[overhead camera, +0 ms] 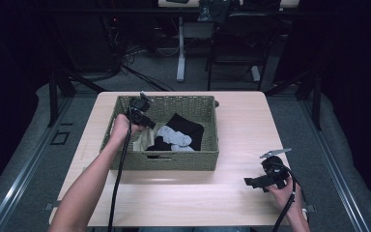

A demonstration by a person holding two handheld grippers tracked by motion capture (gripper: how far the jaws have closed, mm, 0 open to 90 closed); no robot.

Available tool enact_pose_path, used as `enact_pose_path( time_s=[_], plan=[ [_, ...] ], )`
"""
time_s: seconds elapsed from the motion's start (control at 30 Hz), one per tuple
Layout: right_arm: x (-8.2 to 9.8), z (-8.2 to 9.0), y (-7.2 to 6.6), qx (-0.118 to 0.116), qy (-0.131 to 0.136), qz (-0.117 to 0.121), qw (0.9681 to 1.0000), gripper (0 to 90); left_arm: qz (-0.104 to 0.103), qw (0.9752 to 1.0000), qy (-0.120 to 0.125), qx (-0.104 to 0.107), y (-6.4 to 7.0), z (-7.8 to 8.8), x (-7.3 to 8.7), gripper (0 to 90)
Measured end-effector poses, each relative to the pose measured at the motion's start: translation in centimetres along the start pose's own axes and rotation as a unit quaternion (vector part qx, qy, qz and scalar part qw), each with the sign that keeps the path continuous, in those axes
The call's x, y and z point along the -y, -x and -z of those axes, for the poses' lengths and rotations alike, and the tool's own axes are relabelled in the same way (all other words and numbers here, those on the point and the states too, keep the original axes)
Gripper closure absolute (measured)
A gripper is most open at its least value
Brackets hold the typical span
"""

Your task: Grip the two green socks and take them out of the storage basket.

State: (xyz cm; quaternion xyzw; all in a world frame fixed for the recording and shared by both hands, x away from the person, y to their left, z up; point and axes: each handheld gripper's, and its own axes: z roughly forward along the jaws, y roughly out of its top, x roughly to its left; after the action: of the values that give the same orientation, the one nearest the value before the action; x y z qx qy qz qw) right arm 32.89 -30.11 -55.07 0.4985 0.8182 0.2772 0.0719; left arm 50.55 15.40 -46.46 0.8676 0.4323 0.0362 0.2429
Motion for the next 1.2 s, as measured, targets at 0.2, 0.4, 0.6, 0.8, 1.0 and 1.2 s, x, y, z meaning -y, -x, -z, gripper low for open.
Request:
enact_pose_path(
  time_s=[0.2, 0.4, 0.6, 0.8, 1.0, 1.2],
  plan=[
    [0.0, 0.0, 0.0, 0.0, 0.0, 0.001, 1.0, 0.0, -0.005, 1.0, 0.008, 0.002, 0.1, 2.5, -0.4, 86.9],
    [0.0, 0.0, 0.0, 0.0, 0.0, -0.001, 1.0, 0.0, -0.014, 0.9998, 0.009, -0.005, 0.3, 4.7, -0.8, 86.9],
    [0.0, -0.1, 0.1, 0.002, 0.003, -0.005, 1.0, 0.0, -0.023, 0.9997, 0.006, -0.011, 0.6, 7.0, -1.3, 86.9],
    [0.1, 0.0, 0.1, -0.001, 0.002, -0.002, 1.0, 0.0, -0.034, 0.9992, -0.001, -0.022, 0.9, 9.2, -1.9, 86.8],
    [0.1, 0.0, 0.1, -0.001, 0.002, -0.005, 1.0, 0.0, -0.041, 0.9987, -0.009, -0.028, 1.3, 11.4, -2.5, 86.7],
    [0.1, -0.1, 0.1, -0.001, 0.003, -0.005, 1.0, 0.0, -0.047, 0.9982, -0.004, -0.037, 1.6, 13.6, -2.7, 86.6]
  ],
)
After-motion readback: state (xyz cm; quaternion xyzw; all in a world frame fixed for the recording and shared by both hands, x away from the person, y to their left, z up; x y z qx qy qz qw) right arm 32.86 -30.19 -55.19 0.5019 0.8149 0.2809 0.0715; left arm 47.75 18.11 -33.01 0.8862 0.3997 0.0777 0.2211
